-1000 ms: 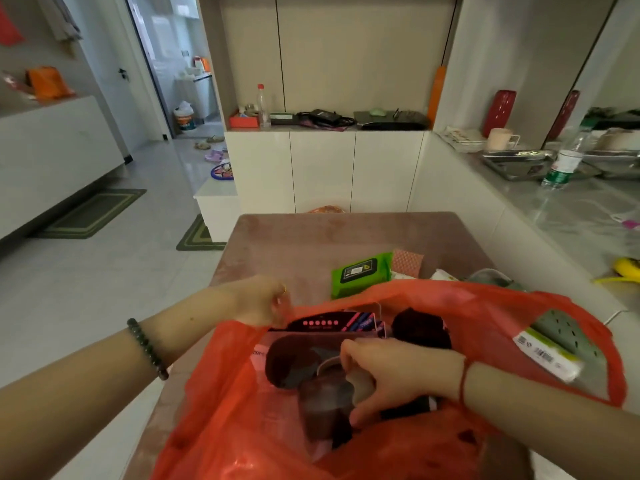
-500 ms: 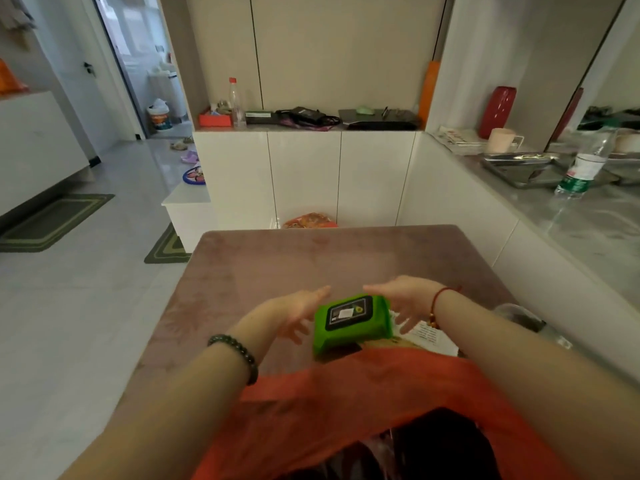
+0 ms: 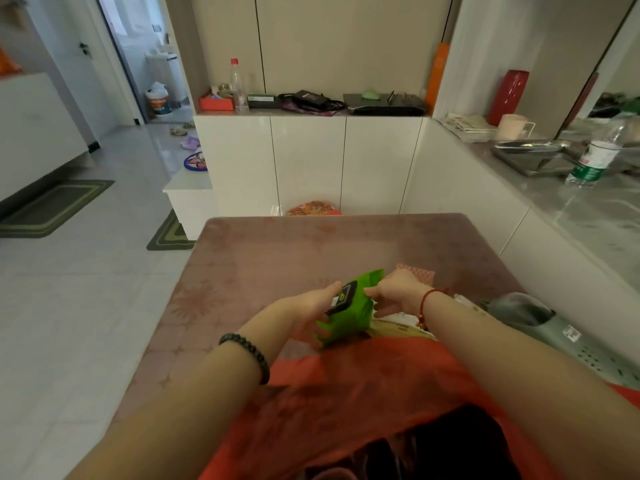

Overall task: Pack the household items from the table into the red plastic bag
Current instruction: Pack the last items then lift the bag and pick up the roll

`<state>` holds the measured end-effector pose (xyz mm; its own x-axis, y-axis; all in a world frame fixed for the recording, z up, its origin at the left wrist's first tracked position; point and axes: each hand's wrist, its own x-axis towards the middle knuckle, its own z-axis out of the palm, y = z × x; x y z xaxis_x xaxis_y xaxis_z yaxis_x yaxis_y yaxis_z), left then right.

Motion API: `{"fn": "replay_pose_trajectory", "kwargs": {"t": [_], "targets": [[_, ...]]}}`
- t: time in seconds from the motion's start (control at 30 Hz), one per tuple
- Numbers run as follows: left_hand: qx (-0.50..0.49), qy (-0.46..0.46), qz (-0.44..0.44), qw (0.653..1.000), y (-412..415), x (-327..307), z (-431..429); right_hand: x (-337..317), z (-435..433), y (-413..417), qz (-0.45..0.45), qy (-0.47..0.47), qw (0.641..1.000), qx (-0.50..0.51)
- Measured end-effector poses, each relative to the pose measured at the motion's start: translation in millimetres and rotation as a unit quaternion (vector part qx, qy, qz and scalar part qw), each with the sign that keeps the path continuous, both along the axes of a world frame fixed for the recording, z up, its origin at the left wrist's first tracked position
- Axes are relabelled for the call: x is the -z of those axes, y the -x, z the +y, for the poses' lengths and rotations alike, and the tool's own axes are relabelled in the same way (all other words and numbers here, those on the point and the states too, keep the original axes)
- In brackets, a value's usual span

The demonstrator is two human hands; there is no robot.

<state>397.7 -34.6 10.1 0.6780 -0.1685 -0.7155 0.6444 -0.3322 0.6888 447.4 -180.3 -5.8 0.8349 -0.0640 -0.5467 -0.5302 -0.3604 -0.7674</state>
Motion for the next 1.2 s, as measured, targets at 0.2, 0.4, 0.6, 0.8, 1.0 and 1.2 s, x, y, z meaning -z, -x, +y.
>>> {"fn": "replay_pose_trajectory", "kwargs": {"t": [0.2,0.4,0.6,0.8,1.0,1.2], "targets": [[-0.125,0.085,-0.031,0.988,45,-46,24,-64,24,49,-0.133,-0.053,0.989,0.025],[-0.223,0.376,-0.049,0.898,118,-107,43,-145,26,175,-0.316,-0.223,0.922,-0.005],[-0.166,0.279,-0.294,0.899,197,-123,59,-163,10,262,-0.133,-0.371,0.906,-0.152],[0.204,0.040,-0.274,0.939,247,-103,72,-121,16,303,-0.053,-0.235,0.967,-0.082],[0.442,-0.461,-0.362,0.679,250,-68,103,-101,2,319,-0.007,-0.173,0.985,0.000],[0.195,-0.379,-0.424,0.799,211,-81,126,-88,30,305,0.097,-0.181,0.975,-0.087]]}}
